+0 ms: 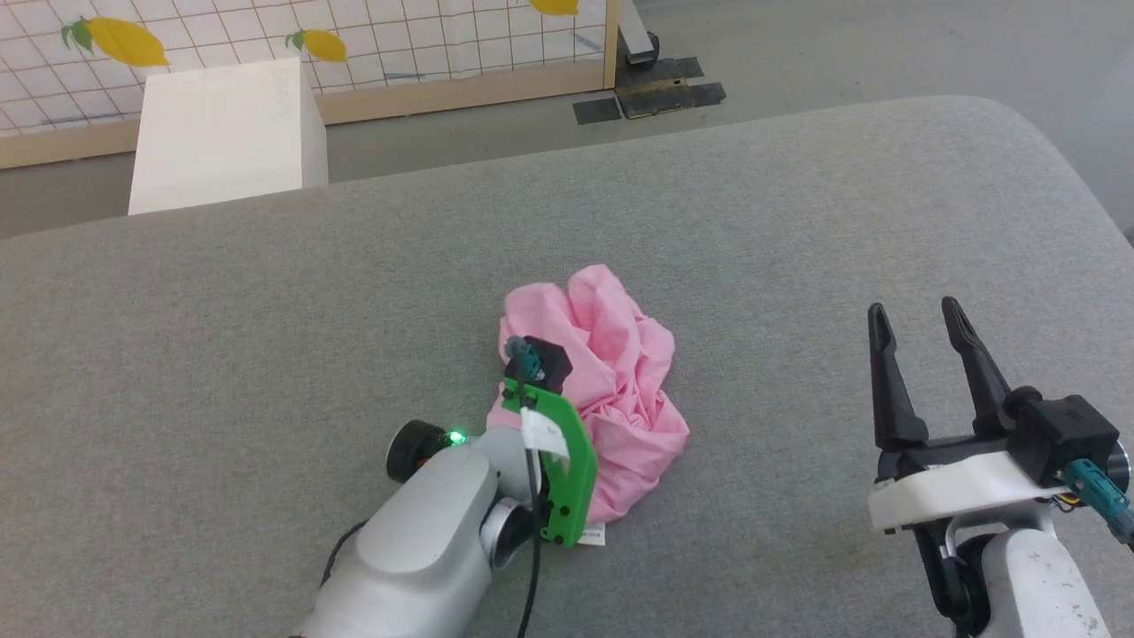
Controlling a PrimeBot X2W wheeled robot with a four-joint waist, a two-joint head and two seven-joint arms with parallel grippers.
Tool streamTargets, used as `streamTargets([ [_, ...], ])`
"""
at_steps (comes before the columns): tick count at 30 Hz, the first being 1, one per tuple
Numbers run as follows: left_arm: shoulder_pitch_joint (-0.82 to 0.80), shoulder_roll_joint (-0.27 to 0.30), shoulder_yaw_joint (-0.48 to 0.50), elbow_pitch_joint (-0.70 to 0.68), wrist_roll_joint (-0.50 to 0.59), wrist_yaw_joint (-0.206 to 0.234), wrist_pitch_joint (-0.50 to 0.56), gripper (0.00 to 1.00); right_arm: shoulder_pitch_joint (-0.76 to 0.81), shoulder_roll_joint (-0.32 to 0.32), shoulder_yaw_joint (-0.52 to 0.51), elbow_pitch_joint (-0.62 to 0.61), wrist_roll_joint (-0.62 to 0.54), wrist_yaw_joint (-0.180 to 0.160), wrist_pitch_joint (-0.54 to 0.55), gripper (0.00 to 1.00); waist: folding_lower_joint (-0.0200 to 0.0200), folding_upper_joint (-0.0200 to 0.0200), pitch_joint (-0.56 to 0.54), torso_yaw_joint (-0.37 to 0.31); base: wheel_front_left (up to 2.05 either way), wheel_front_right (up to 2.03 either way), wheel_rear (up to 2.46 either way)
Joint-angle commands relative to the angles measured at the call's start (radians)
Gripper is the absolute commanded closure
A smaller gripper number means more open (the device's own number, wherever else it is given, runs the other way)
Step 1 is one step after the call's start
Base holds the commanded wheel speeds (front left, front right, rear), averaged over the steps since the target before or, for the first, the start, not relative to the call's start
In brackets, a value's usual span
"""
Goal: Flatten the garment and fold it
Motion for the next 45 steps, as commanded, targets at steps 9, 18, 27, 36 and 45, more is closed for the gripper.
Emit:
streamTargets([
  [9,-0.013,0.0,-0.003,-0.037,-0.003,0.061,-0.184,0.0,0.011,0.001,0.01,0.011,0.008,-0.001,-0.004,0.0,0.0001,-0.0001,-0.017,0.025,0.0,0.0,0.0],
  [18,0.038,0.056,0.149,-0.194,0.019,0.084,-0.716,0.0,0.027,0.001,0.004,0.004,-0.005,-0.001,-0.002,0.0,0.0001,-0.0001,-0.048,0.076,0.0,0.0,0.0],
  [27,0.238,0.116,0.38,-0.466,0.151,0.06,-0.744,0.0,0.042,0.001,-0.003,-0.016,-0.018,-0.001,0.015,0.0,0.0001,-0.0001,-0.062,0.131,0.0,0.0,0.0],
  [36,0.441,0.077,0.588,-0.552,0.272,-0.014,-0.744,0.0,0.054,0.001,-0.003,-0.021,-0.017,-0.001,0.023,0.0,0.0001,-0.0001,-0.057,0.164,0.0,0.0,0.0],
  [45,0.495,0.037,0.672,-0.574,0.31,-0.043,-0.744,0.0,0.065,0.001,-0.01,-0.014,-0.02,-0.001,0.026,0.0,0.0001,-0.0001,-0.056,0.179,0.0,0.0,0.0],
])
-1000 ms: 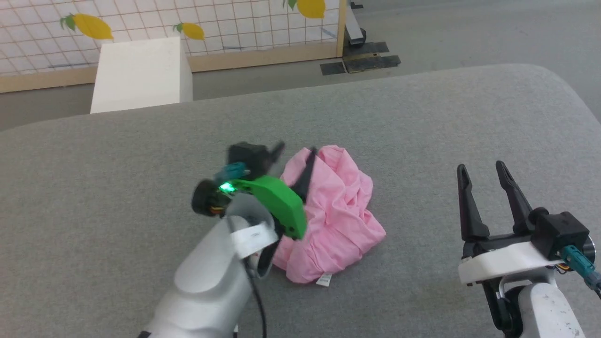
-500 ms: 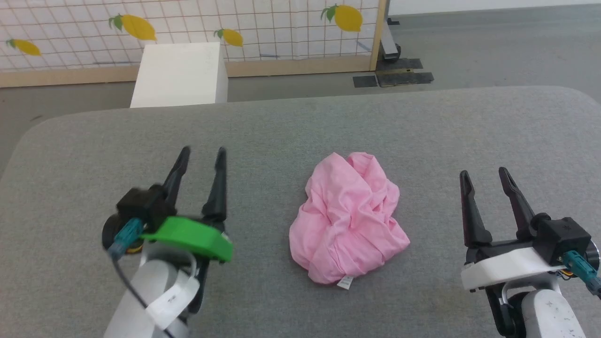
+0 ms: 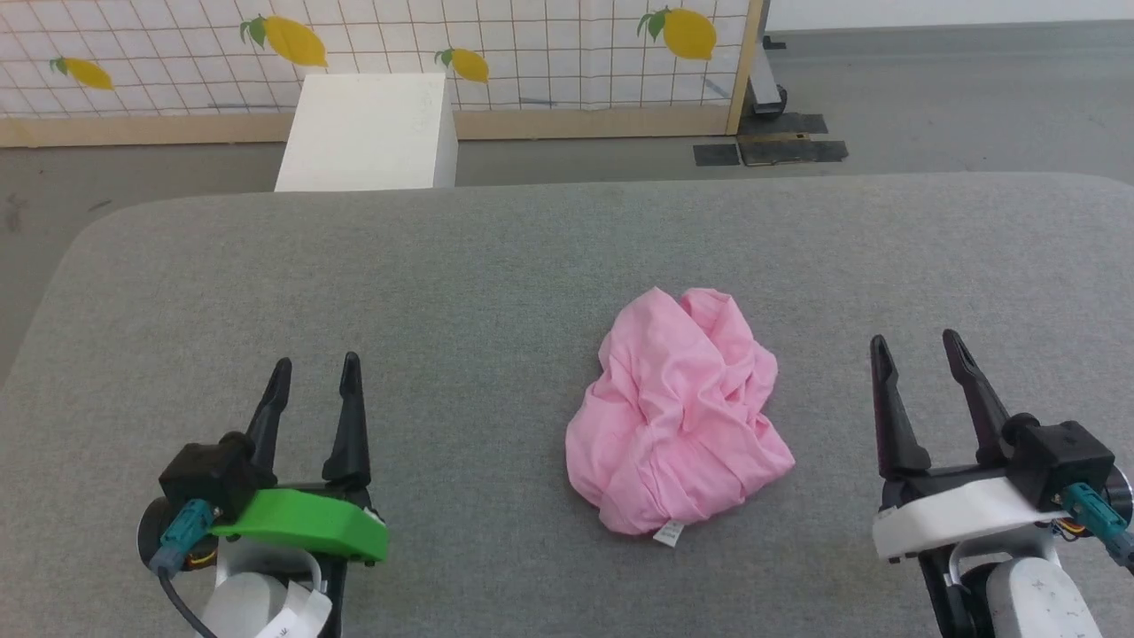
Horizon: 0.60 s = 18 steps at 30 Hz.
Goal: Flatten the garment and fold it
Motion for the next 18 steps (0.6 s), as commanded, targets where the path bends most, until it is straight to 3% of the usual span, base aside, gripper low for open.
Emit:
streamTargets([
  [1,0.01,-0.007,0.007,-0.007,0.013,-0.006,-0.003,0.0,0.01,0.001,-0.002,0.0,-0.009,-0.001,0.005,0.0,0.0,0.0,0.001,0.003,0.0,0.0,0.0],
  [18,0.004,-0.033,0.032,-0.003,0.041,-0.019,-0.004,0.0,0.01,0.001,0.005,0.001,-0.01,-0.001,0.008,0.0,0.0,0.0,0.004,0.008,0.0,0.0,0.0],
])
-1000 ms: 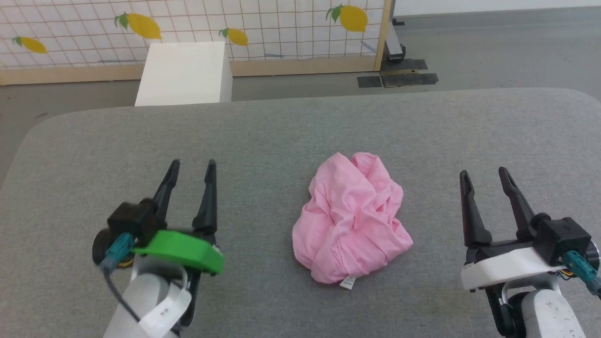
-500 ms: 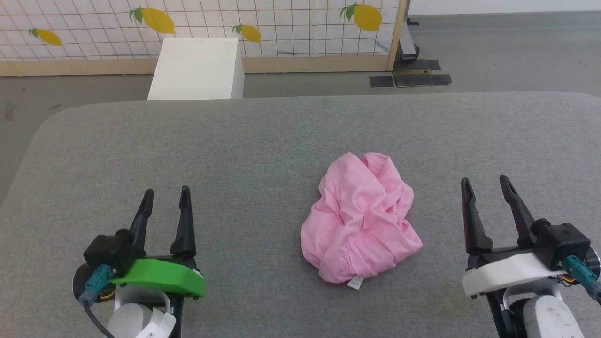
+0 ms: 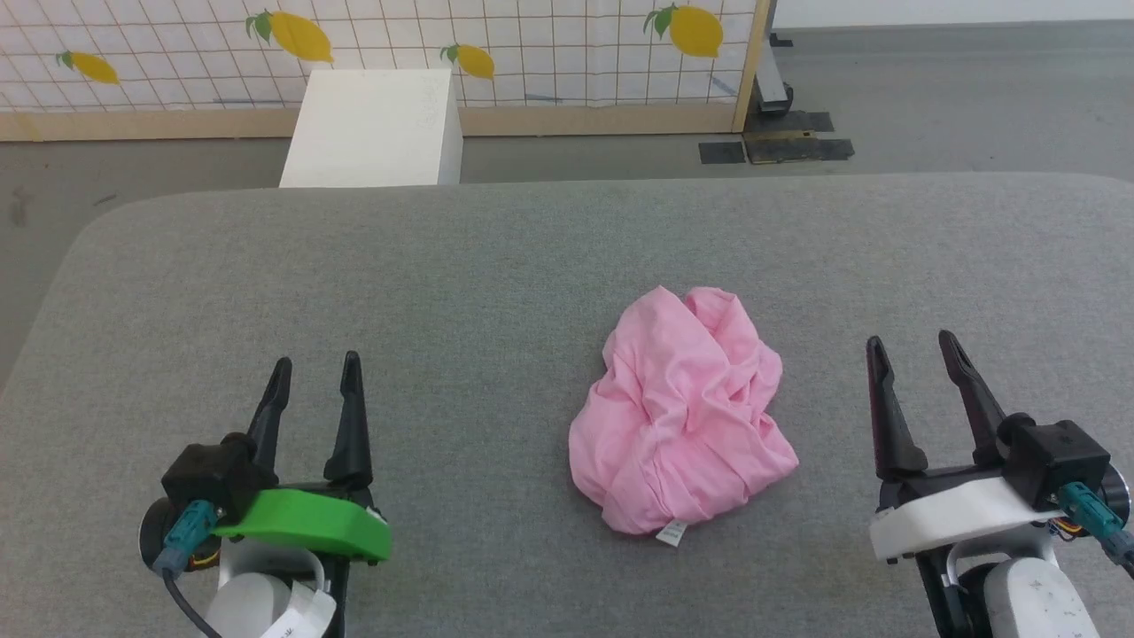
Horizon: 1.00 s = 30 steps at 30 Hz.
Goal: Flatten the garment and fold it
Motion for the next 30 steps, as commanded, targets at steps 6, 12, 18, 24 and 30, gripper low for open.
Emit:
streamTargets([
  [6,0.004,-0.007,0.003,0.005,0.01,-0.007,-0.004,0.0,0.008,0.0,0.003,-0.003,-0.009,-0.001,0.003,0.0,0.0,0.0,0.006,0.001,0.0,0.0,0.0],
  [12,-0.004,-0.009,-0.001,0.003,0.008,-0.007,-0.004,0.0,0.005,0.0,0.005,-0.002,-0.006,-0.001,0.001,0.0,0.0,0.0,0.012,-0.003,0.0,0.0,0.0],
  [18,-0.011,-0.01,-0.003,0.01,0.004,-0.007,-0.004,0.0,-0.005,0.0,0.018,-0.005,-0.02,-0.001,0.003,0.0,0.0,0.0,0.008,-0.005,0.0,0.0,0.0],
  [24,-0.011,-0.011,-0.005,0.014,0.001,-0.007,-0.004,0.0,-0.073,0.0,0.147,-0.024,-0.033,-0.001,0.111,0.0,0.0,0.0,0.011,0.001,0.0,0.0,0.0],
  [30,-0.024,-0.011,-0.025,0.016,-0.006,-0.007,-0.004,0.0,-0.191,0.0,0.289,0.084,-0.011,-0.001,0.426,0.0,0.0,0.0,0.037,0.026,0.0,0.0,0.0],
])
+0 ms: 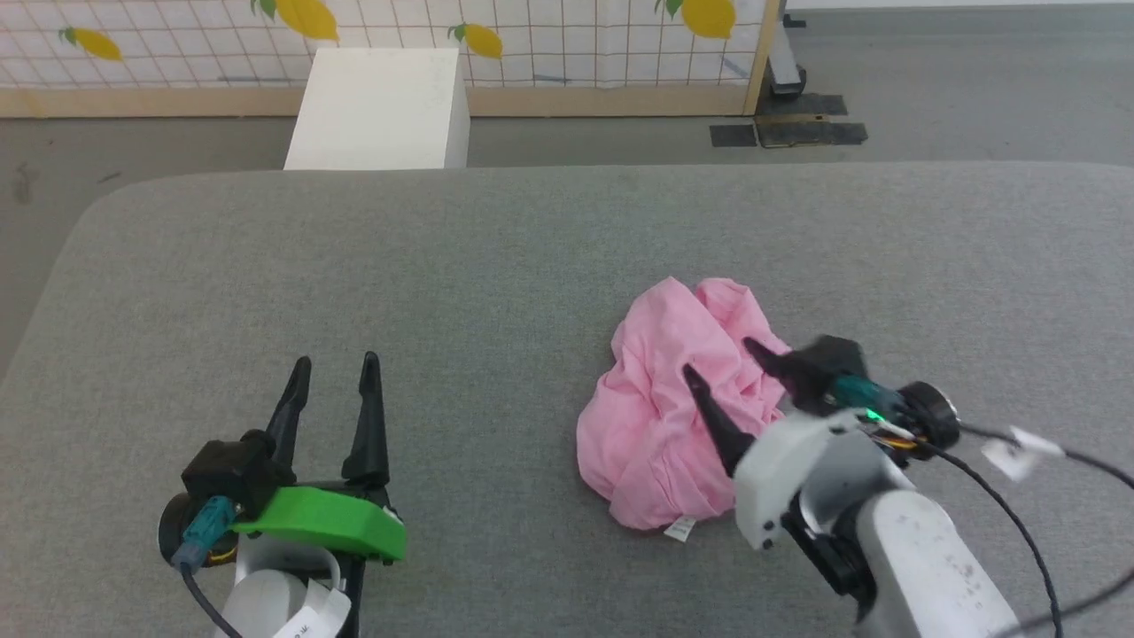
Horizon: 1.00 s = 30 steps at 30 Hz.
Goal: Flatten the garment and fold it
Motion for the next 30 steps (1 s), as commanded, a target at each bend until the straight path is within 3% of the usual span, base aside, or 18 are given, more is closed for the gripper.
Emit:
streamTargets([
  [1,-0.019,-0.004,-0.005,0.003,-0.009,-0.007,-0.004,0.0,-0.038,-0.001,0.015,0.025,0.0,-0.001,0.064,0.0,0.0,0.0,0.015,0.017,0.0,0.0,0.0],
  [8,-0.037,-0.004,-0.025,0.005,-0.024,-0.007,-0.004,0.0,-0.16,-0.001,0.096,0.153,-0.017,-0.001,0.377,0.0,0.0,0.0,0.056,0.06,0.0,0.0,0.0],
  [11,-0.042,-0.004,-0.028,0.007,-0.028,-0.007,-0.004,0.0,-0.187,-0.001,0.117,0.183,-0.017,-0.001,0.455,0.0,0.0,0.0,0.069,0.076,0.0,0.0,0.0],
  [13,-0.044,-0.004,-0.028,0.008,-0.03,-0.007,-0.004,0.0,-0.199,-0.001,0.123,0.199,-0.022,-0.001,0.497,0.57,0.0,0.0,0.073,0.082,0.0,0.0,0.0],
  [14,-0.045,-0.004,-0.028,0.009,-0.031,-0.007,-0.004,0.0,-0.204,-0.001,0.128,0.198,-0.021,-0.001,0.507,1.0,0.0,0.0,0.073,0.085,0.0,0.0,0.0],
  [19,-0.041,-0.004,-0.029,0.016,-0.032,-0.007,-0.004,0.0,-0.214,-0.001,0.14,0.159,-0.001,-0.001,0.442,1.0,0.0,0.0,0.065,0.092,0.0,0.0,0.0],
  [30,-0.029,-0.004,0.001,0.015,-0.017,-0.006,-0.004,0.0,-0.27,-0.001,0.149,-0.073,0.189,-0.001,0.057,1.0,0.0,0.0,0.023,0.054,0.0,0.0,0.0],
])
